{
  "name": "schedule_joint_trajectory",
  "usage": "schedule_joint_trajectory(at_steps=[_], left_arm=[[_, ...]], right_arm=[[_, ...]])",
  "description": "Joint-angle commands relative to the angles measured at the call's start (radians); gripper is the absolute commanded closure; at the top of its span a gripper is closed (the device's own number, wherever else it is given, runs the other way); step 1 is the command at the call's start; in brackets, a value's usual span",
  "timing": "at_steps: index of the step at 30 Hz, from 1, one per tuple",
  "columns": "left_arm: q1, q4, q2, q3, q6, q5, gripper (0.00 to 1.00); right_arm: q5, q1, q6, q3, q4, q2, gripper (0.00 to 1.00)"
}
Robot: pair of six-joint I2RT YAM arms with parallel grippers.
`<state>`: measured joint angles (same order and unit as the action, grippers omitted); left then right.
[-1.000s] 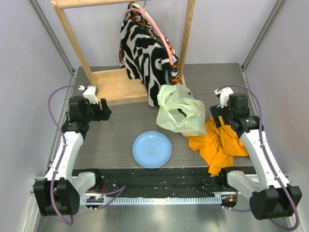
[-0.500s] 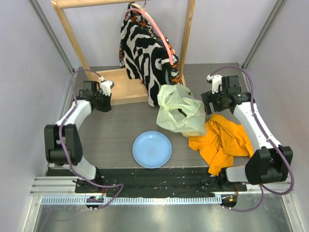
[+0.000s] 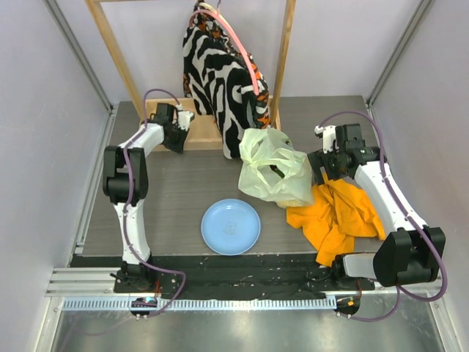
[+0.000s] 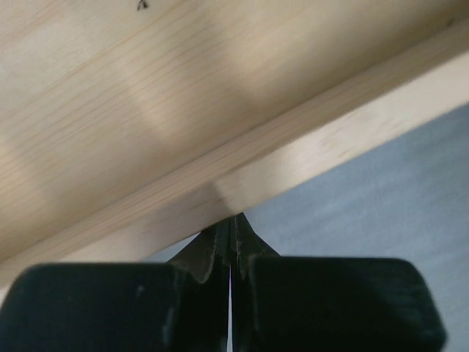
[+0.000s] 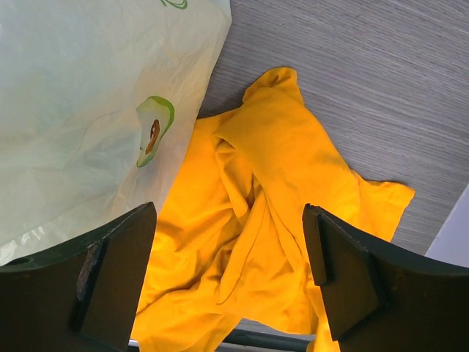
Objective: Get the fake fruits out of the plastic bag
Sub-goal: Move the distractor to the center of the board, then adjust the plastic bag at the center of the board.
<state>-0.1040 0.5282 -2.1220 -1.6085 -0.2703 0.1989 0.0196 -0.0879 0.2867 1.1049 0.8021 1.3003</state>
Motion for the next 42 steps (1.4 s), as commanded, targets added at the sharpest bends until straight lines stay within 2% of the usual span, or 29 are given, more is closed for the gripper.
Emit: schedule_joint_trajectory(at_steps=[1,5,7,8,11,12,13,14,15,16,17,18,20,22,25,27,30,34,35,38,40,42], left_arm=[[-0.022,-0.088,-0.108,-0.183,-0.018,-0.071,1.0],[-0.025,-0.093,-0.153,-0.266,-0.038,-0.11,1.0],[-0.005,-0.028,-0.081,-0.248,-0.029,-0.034,1.0],[0.007,0.057,-0.037,-0.226,-0.008,0.111,1.0],[0.039,0.127,0.193,-0.018,0.005,0.249,1.0],[0.044,0.128,0.256,0.109,0.022,0.263,1.0],[0.053,0.133,0.392,0.154,0.031,0.278,1.0],[0.053,0.166,0.443,0.195,0.039,0.302,0.93],[0.053,0.203,0.498,0.238,0.007,0.423,0.84],[0.049,0.26,0.564,0.251,-0.033,0.497,0.72],[0.037,0.359,0.592,0.265,-0.055,0.554,0.55],[0.017,0.39,0.611,0.281,-0.069,0.576,0.45],[-0.075,0.44,0.637,0.337,-0.086,0.562,0.37],[-0.162,0.422,0.639,0.363,-0.077,0.503,0.34],[-0.203,0.292,0.643,0.32,0.058,0.513,0.34],[-0.214,0.202,0.663,0.236,0.132,0.514,0.29],[-0.229,0.069,0.685,0.127,0.184,0.524,0.24],[-0.247,0.09,0.668,-0.007,0.189,0.629,0.21],[-0.25,0.104,0.662,-0.031,0.212,0.693,0.2],[-0.272,0.11,0.639,-0.082,0.298,0.779,0.18],[-0.319,0.107,0.614,-0.094,0.359,0.765,0.17],[-0.379,0.102,0.602,-0.084,0.37,0.642,0.17]], right_arm=[[-0.015,-0.001,0.005,0.001,-0.01,-0.006,0.11],[-0.01,-0.001,0.002,0.048,0.003,0.02,0.11],[0.014,0.0,0.029,0.087,0.041,0.024,0.1],[0.034,-0.003,0.048,0.131,0.063,0.016,0.08],[0.138,-0.001,0.118,0.199,0.082,-0.068,0.07],[0.219,-0.001,0.152,0.214,0.083,-0.105,0.07],[0.259,-0.001,0.173,0.228,0.091,-0.125,0.07],[0.298,-0.004,0.186,0.251,0.115,-0.134,0.07],[0.319,-0.018,0.195,0.265,0.135,-0.141,0.08],[0.347,-0.027,0.21,0.282,0.161,-0.133,0.08],[0.364,-0.033,0.219,0.327,0.236,-0.125,0.07],[0.385,-0.053,0.241,0.355,0.284,-0.113,0.08],[0.428,-0.091,0.3,0.436,0.412,-0.093,0.08],[0.395,-0.177,0.305,0.461,0.428,-0.104,0.07],[0.372,-0.277,0.237,0.475,0.359,-0.144,0.07],[0.372,-0.329,0.181,0.49,0.341,-0.142,0.07],[0.388,-0.343,0.177,0.507,0.376,-0.148,0.1],[0.413,-0.349,0.184,0.558,0.457,-0.15,0.17],[0.437,-0.348,0.171,0.594,0.489,-0.144,0.18],[0.587,-0.348,0.118,0.622,0.511,-0.128,0.18],[0.655,-0.348,0.053,0.604,0.482,-0.127,0.18],[0.687,-0.351,0.013,0.544,0.408,-0.118,0.21]])
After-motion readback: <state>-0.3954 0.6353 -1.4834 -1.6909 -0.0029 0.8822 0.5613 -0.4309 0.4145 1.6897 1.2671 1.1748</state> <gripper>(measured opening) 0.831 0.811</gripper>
